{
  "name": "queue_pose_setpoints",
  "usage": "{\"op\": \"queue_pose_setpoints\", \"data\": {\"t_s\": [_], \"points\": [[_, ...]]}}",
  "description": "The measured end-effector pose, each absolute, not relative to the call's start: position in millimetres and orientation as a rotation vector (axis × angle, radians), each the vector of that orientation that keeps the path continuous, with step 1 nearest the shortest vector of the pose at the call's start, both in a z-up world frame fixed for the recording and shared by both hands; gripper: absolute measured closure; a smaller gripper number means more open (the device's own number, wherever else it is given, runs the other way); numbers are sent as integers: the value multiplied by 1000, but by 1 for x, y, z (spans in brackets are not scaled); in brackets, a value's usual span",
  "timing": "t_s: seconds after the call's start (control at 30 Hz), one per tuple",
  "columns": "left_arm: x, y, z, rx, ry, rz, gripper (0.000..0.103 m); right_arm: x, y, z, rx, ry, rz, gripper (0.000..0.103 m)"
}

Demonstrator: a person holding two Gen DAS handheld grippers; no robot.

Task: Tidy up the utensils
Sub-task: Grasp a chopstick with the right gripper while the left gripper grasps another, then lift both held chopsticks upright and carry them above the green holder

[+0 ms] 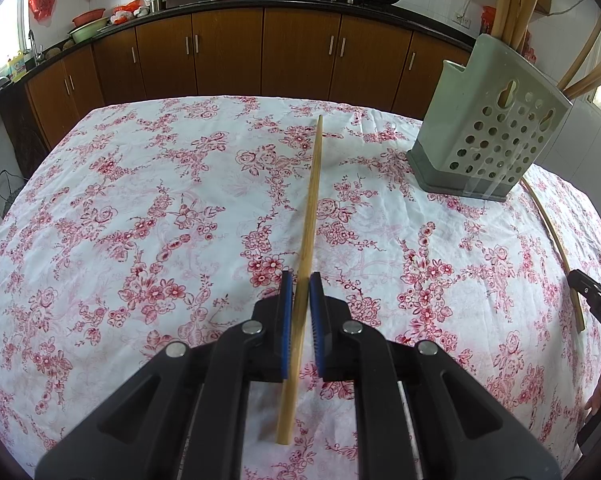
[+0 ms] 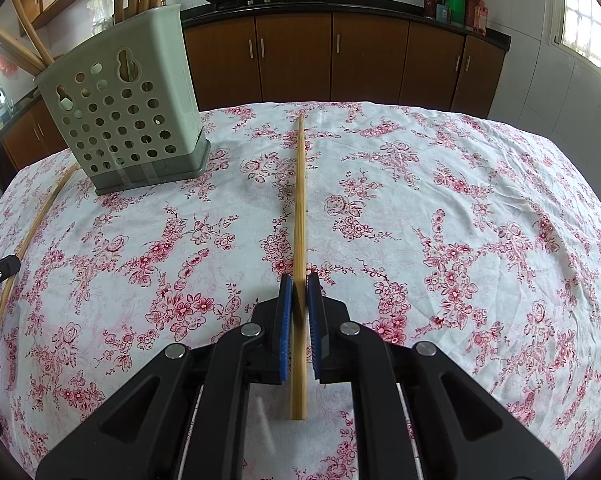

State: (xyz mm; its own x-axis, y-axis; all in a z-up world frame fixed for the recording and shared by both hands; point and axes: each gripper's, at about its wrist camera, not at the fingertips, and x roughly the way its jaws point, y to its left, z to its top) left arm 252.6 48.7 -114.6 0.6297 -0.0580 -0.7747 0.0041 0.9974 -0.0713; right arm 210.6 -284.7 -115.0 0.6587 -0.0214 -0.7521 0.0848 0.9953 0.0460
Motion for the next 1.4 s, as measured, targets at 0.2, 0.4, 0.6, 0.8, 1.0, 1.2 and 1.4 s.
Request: {"op": "queue_pose_setpoints", "data": {"t_s": [0.2, 0.4, 0.6, 0.8, 1.0, 1.2, 1.4], "points": [[253, 49, -115, -65, 889, -36, 91, 211, -285, -115, 80, 850, -60, 93], [253, 49, -115, -66, 889, -36, 91, 211, -286, -115, 81, 850, -61, 93], [253, 49, -114, -65, 888, -36, 91, 211, -286, -116, 88, 850, -60, 92], [240, 40, -114, 15, 892, -32, 89, 209, -286, -117, 100, 849, -62, 92], [234, 40, -110, 50, 904, -50, 94, 203, -288, -113, 93, 843, -62, 95], [214, 43, -54, 7, 743, -83, 94, 181, -288, -67, 100, 698, -53, 95], [204, 44, 4, -63, 605, -129, 96, 167, -290, -13, 112, 547, -33, 95]]}}
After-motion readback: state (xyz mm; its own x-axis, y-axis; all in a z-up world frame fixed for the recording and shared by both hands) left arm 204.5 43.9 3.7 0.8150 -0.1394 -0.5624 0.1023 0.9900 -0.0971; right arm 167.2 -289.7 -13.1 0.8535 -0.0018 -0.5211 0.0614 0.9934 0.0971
